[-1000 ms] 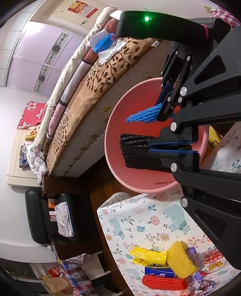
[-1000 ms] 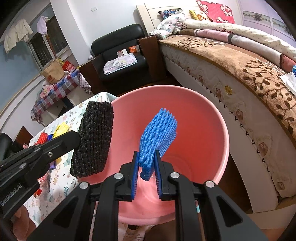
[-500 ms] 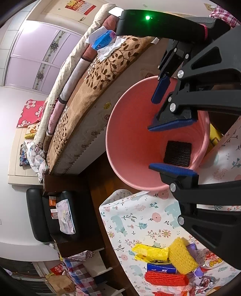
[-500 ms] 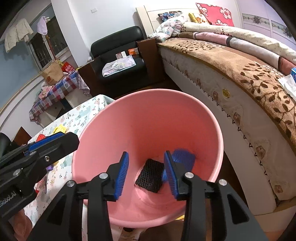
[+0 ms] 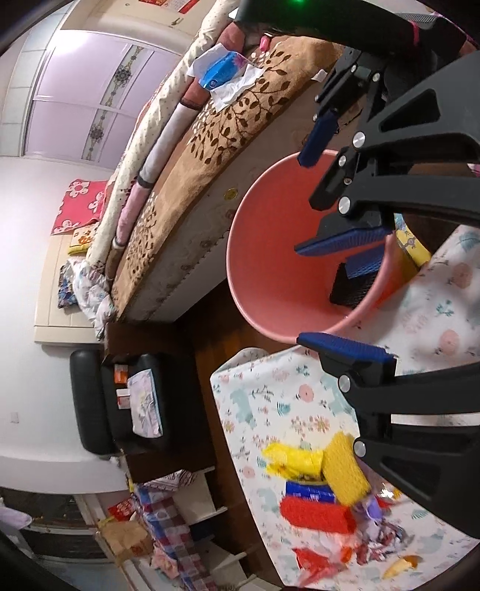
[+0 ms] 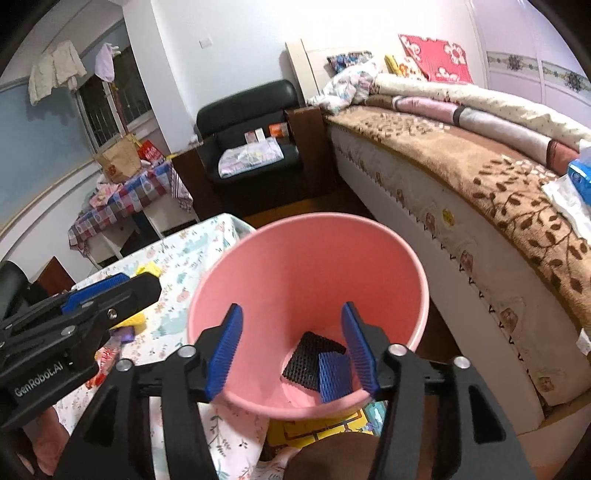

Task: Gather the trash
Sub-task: 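Withdraw both open tools from the bucket back over the table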

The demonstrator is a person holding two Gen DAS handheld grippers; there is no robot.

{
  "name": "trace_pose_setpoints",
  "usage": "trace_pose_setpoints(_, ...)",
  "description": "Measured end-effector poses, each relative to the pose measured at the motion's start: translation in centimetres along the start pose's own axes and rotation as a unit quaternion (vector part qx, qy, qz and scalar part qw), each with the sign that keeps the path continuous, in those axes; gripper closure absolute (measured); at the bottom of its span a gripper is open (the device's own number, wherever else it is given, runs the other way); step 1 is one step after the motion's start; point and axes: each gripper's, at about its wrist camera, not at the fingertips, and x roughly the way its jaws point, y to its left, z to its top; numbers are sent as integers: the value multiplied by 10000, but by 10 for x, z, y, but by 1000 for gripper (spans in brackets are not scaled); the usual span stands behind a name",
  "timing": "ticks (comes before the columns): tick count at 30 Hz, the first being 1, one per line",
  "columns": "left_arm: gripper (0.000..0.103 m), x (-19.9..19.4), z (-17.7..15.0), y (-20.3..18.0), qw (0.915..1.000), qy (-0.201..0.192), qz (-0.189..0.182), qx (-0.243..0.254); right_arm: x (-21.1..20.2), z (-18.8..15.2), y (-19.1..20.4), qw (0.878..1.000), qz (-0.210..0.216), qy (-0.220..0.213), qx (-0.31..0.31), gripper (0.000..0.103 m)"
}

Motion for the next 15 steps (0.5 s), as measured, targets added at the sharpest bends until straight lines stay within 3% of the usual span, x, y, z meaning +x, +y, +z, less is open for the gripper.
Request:
trace_pose_setpoints(8,60,-38,-9,5,9996,-216,148,-43,-36,-6,17,9995,87,-285,-62,38)
trace_pose_setpoints(15,60,-76,-20,15,9975,-462,520,-117,-55,-10,43,9983,221,-493,-203,35)
